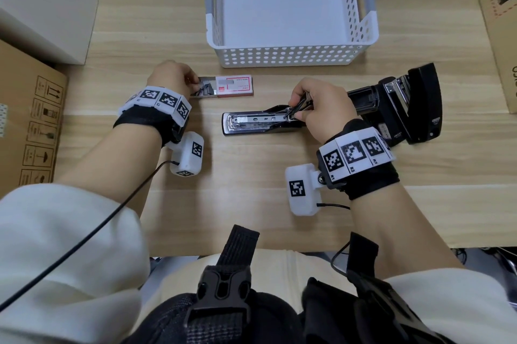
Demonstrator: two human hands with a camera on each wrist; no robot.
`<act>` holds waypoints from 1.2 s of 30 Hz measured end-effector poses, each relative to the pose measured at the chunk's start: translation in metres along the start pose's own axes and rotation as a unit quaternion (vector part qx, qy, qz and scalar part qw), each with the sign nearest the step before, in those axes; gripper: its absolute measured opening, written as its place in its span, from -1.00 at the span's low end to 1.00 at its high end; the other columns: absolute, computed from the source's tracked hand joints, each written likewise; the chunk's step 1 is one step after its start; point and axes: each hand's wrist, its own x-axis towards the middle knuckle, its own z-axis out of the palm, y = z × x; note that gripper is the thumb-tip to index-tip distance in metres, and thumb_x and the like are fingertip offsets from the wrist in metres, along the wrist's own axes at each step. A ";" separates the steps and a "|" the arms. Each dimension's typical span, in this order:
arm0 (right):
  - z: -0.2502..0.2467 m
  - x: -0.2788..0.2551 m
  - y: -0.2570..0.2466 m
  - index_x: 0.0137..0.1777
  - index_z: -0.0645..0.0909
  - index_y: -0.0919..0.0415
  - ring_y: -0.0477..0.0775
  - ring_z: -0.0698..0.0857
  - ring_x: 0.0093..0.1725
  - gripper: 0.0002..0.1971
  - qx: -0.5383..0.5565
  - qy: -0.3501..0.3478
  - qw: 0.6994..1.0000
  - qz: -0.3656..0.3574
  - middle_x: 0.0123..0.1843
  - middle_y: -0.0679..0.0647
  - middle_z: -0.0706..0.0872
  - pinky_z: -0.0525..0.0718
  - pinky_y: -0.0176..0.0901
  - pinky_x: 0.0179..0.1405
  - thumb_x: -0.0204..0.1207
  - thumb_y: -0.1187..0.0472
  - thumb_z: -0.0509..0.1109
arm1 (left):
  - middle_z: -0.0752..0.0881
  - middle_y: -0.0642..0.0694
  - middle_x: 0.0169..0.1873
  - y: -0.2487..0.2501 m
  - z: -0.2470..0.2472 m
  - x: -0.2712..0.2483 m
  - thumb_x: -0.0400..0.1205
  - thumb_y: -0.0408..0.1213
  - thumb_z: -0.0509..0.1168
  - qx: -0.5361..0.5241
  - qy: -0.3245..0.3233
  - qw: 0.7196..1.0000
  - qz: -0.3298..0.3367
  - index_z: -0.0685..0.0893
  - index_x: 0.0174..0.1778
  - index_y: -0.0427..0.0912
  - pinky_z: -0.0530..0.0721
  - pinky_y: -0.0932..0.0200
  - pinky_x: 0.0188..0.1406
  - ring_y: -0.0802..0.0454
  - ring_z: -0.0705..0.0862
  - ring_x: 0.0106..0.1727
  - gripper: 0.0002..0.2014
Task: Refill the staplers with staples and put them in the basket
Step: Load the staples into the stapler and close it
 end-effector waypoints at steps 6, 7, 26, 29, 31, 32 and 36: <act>0.000 -0.001 0.000 -0.15 0.57 0.02 0.16 0.66 -0.09 -0.75 0.001 0.002 1.000 0.000 -0.14 0.07 0.70 0.67 0.07 0.00 0.41 0.43 0.39 | 0.74 -0.20 0.05 -0.003 0.005 0.002 0.52 -0.37 0.36 -0.019 0.019 1.000 0.002 0.71 -0.03 -0.14 0.53 0.13 -0.02 -0.13 0.62 -0.07 -0.85; 0.000 -0.001 0.000 -0.14 0.57 0.03 0.16 0.66 -0.09 -0.76 0.000 0.002 1.000 -0.001 -0.14 0.07 0.69 0.67 0.06 0.00 0.41 0.43 0.39 | 0.74 -0.20 0.07 -0.001 0.005 0.001 0.53 -0.37 0.34 -0.012 0.011 1.000 0.002 0.71 -0.03 -0.15 0.54 0.11 0.02 -0.15 0.64 -0.03 -0.86; -0.001 -0.001 -0.002 -0.14 0.59 0.04 0.16 0.67 -0.06 -0.77 -0.002 0.001 1.000 0.000 -0.12 0.05 0.70 0.67 0.05 0.01 0.40 0.42 0.40 | 0.59 0.05 -0.35 0.004 0.016 -0.030 0.64 -0.42 0.15 -0.328 0.056 0.931 0.152 0.56 -0.09 -0.05 0.48 0.58 -0.47 0.44 0.60 -0.50 -0.83; -0.001 -0.001 -0.002 -0.12 0.60 0.06 0.16 0.67 -0.07 -0.78 -0.007 -0.002 1.000 -0.002 -0.15 0.03 0.67 0.66 0.03 -0.01 0.40 0.43 0.40 | 0.59 0.04 -0.35 0.012 0.021 -0.034 0.65 -0.42 0.12 -0.342 0.032 0.927 0.148 0.59 0.12 -0.20 0.48 0.59 -0.51 0.48 0.60 -0.52 -0.80; -0.002 -0.002 -0.002 -0.14 0.59 0.05 0.16 0.66 -0.07 -0.78 -0.008 -0.002 1.000 -0.002 -0.15 0.02 0.66 0.66 0.03 -0.01 0.41 0.42 0.40 | 0.61 0.04 -0.38 0.016 0.024 -0.037 0.65 -0.42 0.13 -0.365 0.025 0.920 0.141 0.59 0.15 -0.25 0.48 0.59 -0.51 0.48 0.61 -0.52 -0.79; -0.002 -0.002 -0.002 -0.15 0.58 0.04 0.15 0.66 -0.07 -0.77 -0.008 -0.002 1.000 -0.003 -0.15 0.01 0.65 0.66 0.03 0.00 0.41 0.42 0.40 | 0.63 0.06 -0.42 0.017 0.026 -0.037 0.65 -0.42 0.14 -0.371 0.023 0.918 0.139 0.60 0.15 -0.27 0.48 0.60 -0.50 0.47 0.60 -0.52 -0.78; -0.002 -0.002 -0.002 -0.19 0.52 -0.02 0.13 0.65 -0.09 -0.73 -0.010 -0.005 1.000 -0.005 -0.17 0.00 0.64 0.67 0.02 -0.01 0.42 0.42 0.39 | 0.67 0.14 -0.46 0.018 0.032 -0.037 0.62 -0.38 0.20 -0.372 0.018 0.919 0.130 0.63 0.15 -0.25 0.50 0.59 -0.45 0.46 0.62 -0.49 -0.78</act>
